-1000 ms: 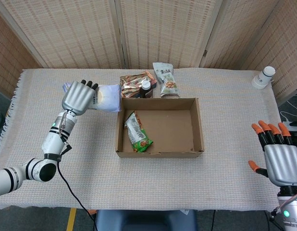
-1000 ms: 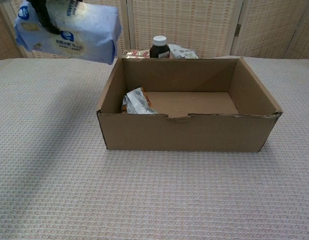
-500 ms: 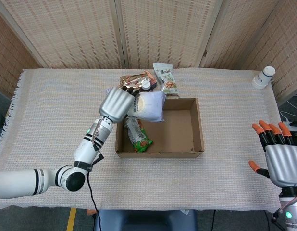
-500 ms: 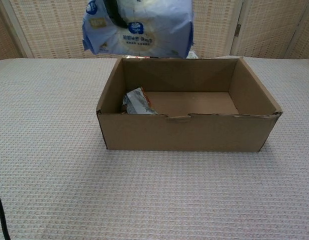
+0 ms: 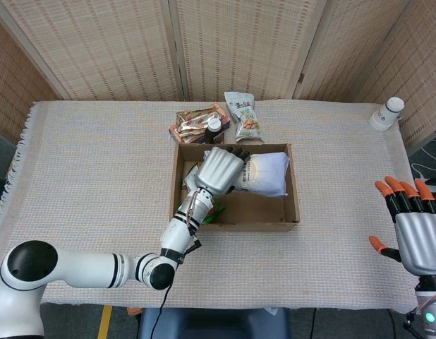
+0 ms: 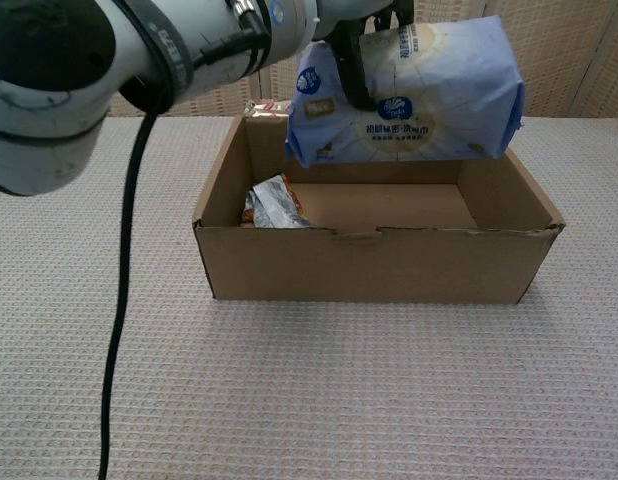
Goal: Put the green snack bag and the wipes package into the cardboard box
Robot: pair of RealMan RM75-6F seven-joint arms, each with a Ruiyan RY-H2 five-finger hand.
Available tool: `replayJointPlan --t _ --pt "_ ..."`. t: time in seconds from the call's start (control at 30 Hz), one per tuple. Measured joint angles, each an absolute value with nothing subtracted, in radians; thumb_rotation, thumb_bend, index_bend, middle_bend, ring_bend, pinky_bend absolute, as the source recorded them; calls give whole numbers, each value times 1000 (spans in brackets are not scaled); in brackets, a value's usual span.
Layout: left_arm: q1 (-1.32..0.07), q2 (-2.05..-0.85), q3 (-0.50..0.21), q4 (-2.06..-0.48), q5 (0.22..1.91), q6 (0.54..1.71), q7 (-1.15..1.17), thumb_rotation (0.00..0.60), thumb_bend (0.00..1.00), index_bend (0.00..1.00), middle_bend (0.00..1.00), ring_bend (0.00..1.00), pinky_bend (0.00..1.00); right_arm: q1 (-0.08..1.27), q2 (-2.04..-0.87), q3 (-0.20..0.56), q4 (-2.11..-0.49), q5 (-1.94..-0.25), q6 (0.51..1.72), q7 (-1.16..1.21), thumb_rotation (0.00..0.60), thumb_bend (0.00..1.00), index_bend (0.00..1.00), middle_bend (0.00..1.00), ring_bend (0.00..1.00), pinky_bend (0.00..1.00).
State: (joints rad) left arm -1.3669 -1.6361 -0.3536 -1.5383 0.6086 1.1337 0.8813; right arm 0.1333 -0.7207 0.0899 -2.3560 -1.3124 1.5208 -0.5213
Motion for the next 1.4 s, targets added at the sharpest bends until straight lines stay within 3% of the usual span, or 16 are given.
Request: replayJointPlan --t 0.03,0.1,0.17,0.2,0.27,0.6,0.83,1.13,1.4 --pt "-1367 -1648 -348 -1520 616 1135 876 600 348 534 694 622 729 132 -719 90 -2356 -1315 1522 -519 600 141 139 77 0 15" --pt "-1367 -1658 -328 -1493 624 1124 874 600 260 269 389 343 460 129 -715 91 -2356 -1319 1526 -513 600 141 139 77 0 15" --pt "-1364 -1649 -311 -1489 622 1097 883 600 229 86 183 143 278 126 -711 91 -2356 -1323 1529 -509 600 141 139 77 0 15" --pt "-1363 -1640 -305 -1489 617 1085 890 600 220 23 91 61 211 125 -710 91 -2356 -1324 1528 -509 600 141 139 77 0 15" --pt "-1358 -1614 -296 -1498 597 1069 904 600 212 0 11 3 164 125 -710 90 -2356 -1323 1525 -509 600 141 139 77 0 15" --pt "-1312 -1490 -289 -1614 546 1087 915 600 215 0 2 0 155 131 -732 86 -2356 -1322 1512 -537 600 142 139 77 0 15" --pt "-1234 -1356 -261 -1791 597 1191 913 600 229 0 33 0 161 131 -742 86 -2356 -1330 1515 -545 600 141 139 77 0 15" --pt "-957 -1101 -135 -1991 883 1411 781 600 266 0 52 0 161 114 -761 69 -2356 -1392 1527 -565 600 141 139 77 0 15" --pt "-682 -982 -5 -1943 1095 1534 528 600 260 0 72 0 158 116 -789 61 -2356 -1381 1513 -606 600 141 139 77 0 15"
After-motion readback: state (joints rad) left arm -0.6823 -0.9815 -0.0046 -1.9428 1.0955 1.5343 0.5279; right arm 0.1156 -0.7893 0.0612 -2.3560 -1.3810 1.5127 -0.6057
